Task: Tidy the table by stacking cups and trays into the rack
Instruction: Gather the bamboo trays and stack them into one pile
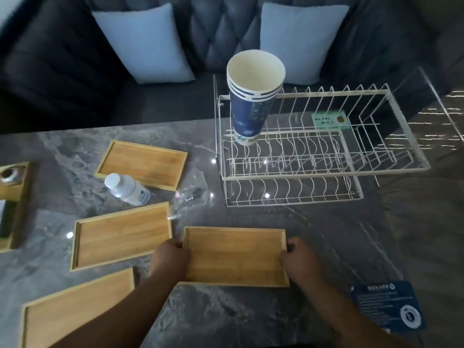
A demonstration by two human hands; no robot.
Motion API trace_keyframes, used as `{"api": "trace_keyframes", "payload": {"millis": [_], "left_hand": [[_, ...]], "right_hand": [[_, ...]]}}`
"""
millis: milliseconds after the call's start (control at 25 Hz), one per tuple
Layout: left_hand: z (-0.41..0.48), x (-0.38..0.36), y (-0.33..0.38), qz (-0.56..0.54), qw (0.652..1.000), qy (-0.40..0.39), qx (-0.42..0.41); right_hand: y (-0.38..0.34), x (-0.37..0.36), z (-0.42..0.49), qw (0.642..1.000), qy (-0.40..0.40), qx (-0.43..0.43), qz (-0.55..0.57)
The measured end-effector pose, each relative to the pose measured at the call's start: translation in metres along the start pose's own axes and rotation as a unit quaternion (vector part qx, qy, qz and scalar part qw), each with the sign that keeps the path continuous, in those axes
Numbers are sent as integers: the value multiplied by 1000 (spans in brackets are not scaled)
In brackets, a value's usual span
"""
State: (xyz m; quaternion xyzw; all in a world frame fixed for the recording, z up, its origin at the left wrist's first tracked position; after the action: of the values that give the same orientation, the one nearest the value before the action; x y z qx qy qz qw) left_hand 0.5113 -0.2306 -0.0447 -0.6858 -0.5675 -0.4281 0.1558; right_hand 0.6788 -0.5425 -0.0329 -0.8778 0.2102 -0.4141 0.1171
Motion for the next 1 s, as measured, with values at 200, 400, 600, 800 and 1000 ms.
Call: {"api": "trace_keyframes", "payload": {"millis": [200, 400, 600, 800, 1000], "left_hand": [[4, -1, -6, 20, 1000, -1, 10], [10, -2, -9, 27, 1000, 4, 9], [11, -10, -13, -2, 1000, -17, 26], [4, -18, -9, -25, 998, -38, 54], [-8, -12, -7, -134, 987, -57, 69]], "right_hand": [[-2, -10, 4, 1000, 1, 4, 0], [1, -16, 8, 1000, 0, 7, 15], [1, -18, 12, 1000, 0, 18, 15], [7, -25, 9, 1000, -3, -3, 19], [17, -28, 5, 993, -30, -53, 102]]}}
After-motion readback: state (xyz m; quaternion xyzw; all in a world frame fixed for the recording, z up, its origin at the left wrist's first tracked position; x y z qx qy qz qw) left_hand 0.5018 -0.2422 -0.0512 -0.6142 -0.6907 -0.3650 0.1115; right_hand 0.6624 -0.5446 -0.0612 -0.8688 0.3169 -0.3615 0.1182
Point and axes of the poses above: each hand's wrist, its own z-axis towards the middle knuckle, its own x-axis out of the back of the hand, y = z × x, the point moved 7 cm from there along z, towards the middle knuckle, and after that the axes turned 2 degrees about z, right-handed, at the moved point
